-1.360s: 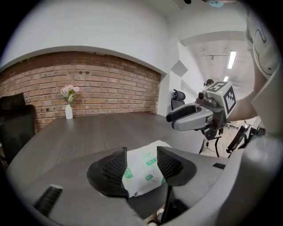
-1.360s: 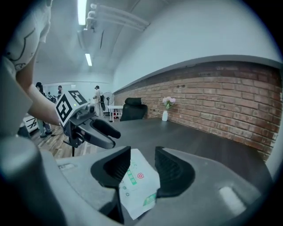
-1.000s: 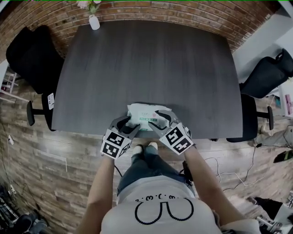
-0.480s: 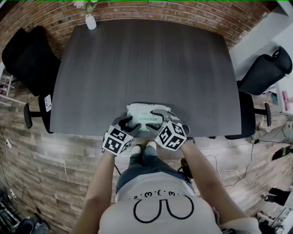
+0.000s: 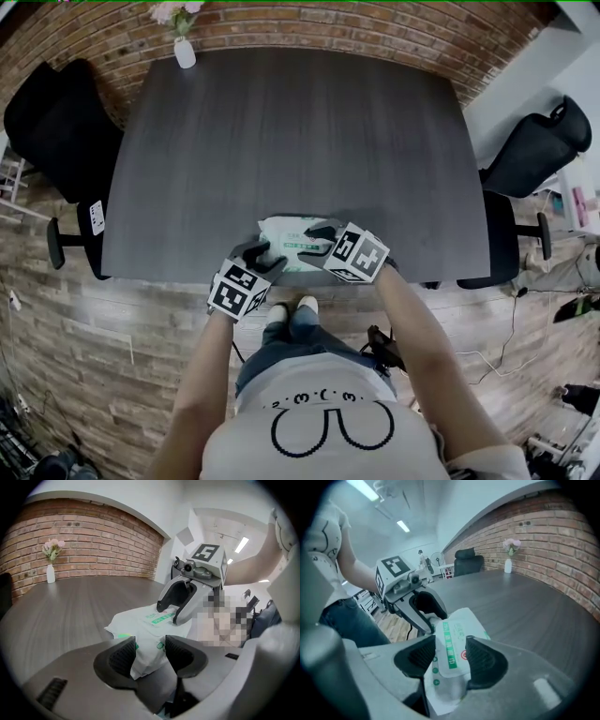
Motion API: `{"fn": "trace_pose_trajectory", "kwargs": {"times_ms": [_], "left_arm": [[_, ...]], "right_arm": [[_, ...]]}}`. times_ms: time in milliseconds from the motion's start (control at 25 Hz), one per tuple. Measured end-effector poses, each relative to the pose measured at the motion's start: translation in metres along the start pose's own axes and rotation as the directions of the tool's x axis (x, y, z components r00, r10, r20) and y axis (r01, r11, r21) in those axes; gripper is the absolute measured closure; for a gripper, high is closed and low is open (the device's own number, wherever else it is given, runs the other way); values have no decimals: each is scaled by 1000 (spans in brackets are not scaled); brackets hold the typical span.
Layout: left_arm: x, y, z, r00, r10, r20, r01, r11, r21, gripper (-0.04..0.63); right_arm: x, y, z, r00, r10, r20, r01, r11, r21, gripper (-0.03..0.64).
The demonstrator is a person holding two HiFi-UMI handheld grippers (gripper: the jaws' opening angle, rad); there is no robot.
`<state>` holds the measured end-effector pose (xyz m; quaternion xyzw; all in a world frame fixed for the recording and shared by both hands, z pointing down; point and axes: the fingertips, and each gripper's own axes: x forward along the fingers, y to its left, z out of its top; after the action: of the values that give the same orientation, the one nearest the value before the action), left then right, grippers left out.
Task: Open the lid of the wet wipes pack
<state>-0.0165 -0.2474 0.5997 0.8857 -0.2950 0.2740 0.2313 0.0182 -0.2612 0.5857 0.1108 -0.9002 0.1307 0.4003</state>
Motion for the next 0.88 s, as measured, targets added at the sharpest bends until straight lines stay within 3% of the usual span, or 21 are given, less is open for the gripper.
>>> {"fn": "trace_pose_trajectory", "kwargs": {"times_ms": [240,520,680,880], "left_arm": [[0,-1,1,1000,-2,-1,2,1000,-1,397],[0,-1,0,1000,-12,-11,12,1000,-7,397],[0,-2,1,1000,-9,-15,9,1000,-3,397],[-1,-3,1,1000,-13,-17,13,1000,-4,397]], "right_arm": [[-4,2,3,1000,-16,-24,15,999,-29,419],[-22,-1,21,998,-56,4,57,995,-87,469],[-38,-14,36,992,-105,65,110,990,-82,575],[-42,-36,43,983,-164,83,170,983,-70,594]]}}
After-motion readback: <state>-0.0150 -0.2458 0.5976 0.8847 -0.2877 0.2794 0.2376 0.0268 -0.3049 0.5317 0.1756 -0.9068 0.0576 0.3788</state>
